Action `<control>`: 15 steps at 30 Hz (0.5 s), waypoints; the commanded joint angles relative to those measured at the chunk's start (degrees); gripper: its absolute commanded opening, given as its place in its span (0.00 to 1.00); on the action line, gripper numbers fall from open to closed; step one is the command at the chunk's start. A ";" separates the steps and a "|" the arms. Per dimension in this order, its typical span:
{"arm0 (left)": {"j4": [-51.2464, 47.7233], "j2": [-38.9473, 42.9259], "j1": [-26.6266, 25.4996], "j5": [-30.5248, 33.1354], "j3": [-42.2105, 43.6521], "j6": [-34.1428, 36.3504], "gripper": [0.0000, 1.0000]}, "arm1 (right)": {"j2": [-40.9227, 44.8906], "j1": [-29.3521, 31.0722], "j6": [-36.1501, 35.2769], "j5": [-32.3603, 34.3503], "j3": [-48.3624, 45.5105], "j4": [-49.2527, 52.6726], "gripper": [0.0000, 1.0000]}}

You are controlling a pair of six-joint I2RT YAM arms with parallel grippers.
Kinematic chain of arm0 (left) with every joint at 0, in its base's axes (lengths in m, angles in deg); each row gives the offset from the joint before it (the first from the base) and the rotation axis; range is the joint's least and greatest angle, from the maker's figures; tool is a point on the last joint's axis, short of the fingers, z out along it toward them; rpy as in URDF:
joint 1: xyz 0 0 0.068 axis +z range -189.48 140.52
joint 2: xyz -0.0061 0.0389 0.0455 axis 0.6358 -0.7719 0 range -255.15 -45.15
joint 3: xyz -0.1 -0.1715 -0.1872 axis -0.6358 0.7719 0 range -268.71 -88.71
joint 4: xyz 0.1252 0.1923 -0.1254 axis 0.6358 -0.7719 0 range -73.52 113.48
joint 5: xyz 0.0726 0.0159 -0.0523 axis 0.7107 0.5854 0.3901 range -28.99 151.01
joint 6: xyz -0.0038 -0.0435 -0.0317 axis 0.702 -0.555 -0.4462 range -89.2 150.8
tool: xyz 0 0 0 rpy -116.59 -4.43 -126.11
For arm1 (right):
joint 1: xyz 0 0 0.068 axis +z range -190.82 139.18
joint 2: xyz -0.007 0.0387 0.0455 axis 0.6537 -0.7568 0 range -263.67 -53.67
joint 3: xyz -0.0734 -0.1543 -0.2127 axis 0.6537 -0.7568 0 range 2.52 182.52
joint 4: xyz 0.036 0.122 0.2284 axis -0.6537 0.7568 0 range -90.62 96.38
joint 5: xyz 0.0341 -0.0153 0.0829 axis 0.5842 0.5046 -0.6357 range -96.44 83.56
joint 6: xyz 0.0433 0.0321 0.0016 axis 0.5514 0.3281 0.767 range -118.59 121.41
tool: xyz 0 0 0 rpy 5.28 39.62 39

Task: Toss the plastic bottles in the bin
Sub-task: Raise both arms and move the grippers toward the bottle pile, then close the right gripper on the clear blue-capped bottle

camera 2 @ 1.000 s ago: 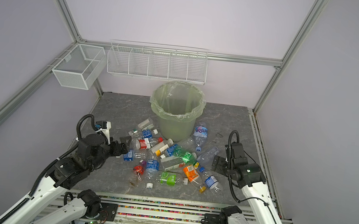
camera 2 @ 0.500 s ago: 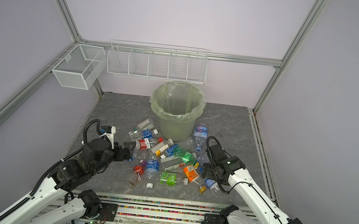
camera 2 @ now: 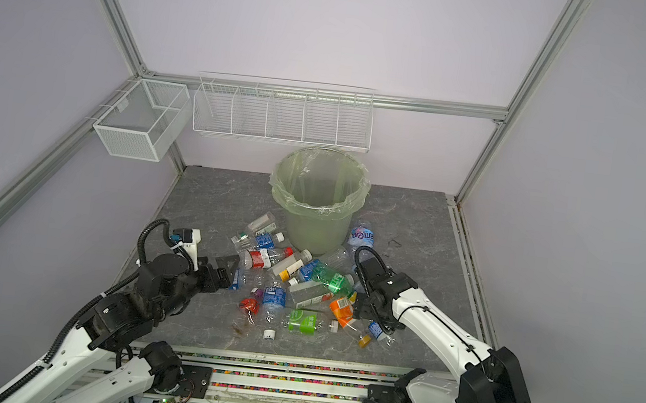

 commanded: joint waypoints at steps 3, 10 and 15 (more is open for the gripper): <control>-1.00 0.55 -0.27 1.20 0.39 -1.02 0.97 | -2.25 0.54 3.73 2.43 -1.72 -1.49 0.95; -1.10 1.33 -0.27 1.70 0.48 -1.63 0.97 | -4.12 0.49 6.71 4.84 -3.28 -2.24 0.97; -1.16 1.96 -0.27 2.25 0.39 -1.91 0.97 | -3.80 0.50 9.41 6.27 -4.47 -2.39 0.97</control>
